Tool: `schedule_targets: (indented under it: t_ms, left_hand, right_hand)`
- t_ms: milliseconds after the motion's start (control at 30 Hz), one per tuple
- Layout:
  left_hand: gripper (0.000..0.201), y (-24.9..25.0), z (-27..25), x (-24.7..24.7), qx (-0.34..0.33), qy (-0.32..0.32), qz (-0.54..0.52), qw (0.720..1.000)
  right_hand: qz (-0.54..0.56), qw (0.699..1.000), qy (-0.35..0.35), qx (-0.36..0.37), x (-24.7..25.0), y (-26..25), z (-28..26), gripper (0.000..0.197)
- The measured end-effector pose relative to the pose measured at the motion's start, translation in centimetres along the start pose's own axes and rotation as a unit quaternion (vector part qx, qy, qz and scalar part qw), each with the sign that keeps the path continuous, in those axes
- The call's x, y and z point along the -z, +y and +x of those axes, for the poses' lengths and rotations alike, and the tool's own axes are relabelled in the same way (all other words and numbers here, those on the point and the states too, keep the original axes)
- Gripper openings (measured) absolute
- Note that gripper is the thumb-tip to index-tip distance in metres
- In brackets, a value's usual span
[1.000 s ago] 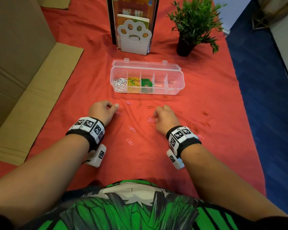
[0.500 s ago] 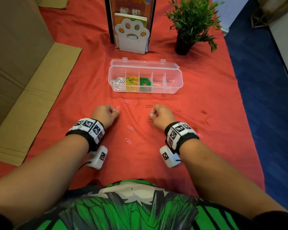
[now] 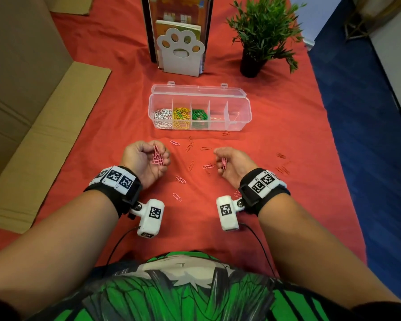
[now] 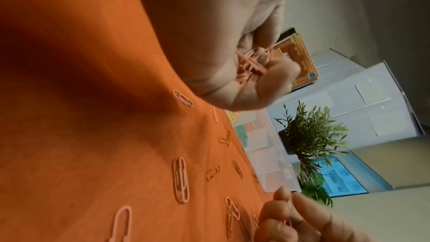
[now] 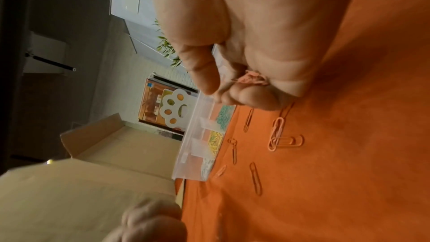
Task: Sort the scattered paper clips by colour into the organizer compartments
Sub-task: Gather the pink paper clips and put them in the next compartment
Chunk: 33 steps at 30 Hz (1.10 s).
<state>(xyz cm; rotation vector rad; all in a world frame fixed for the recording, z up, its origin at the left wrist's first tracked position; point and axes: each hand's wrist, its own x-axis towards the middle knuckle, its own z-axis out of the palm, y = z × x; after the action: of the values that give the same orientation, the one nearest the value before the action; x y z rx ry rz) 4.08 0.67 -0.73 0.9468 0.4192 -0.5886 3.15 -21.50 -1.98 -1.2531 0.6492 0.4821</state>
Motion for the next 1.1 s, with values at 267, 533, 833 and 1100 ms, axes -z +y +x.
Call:
schedule_targets:
  t_ms: [267, 533, 833, 1100]
  left_hand:
    - [0.03, -0.8, 2.3, 0.7, -0.056, 0.209, 0.409, 0.886]
    - [0.02, -1.5, 1.7, 2.6, -0.123, 0.225, 0.725, 0.639]
    - [0.022, -1.3, 1.4, 0.2, 0.002, 0.129, 0.448, 0.885]
    - [0.026, 0.5, 1.1, -0.9, 0.07, 0.062, 0.087, 0.992]
  right_hand:
    - [-0.596, 0.774, 0.064, 0.204, 0.0, 2.2, 1.0, 0.023]
    - [-0.557, 0.803, 0.077, 0.2, -0.4, 0.8, 1.2, 0.009]
    - [-0.644, 0.726, 0.03, 0.239, -1.3, 2.5, 1.5, 0.016]
    - [-0.64, 0.735, 0.042, 0.221, -1.3, 1.6, 1.9, 0.02]
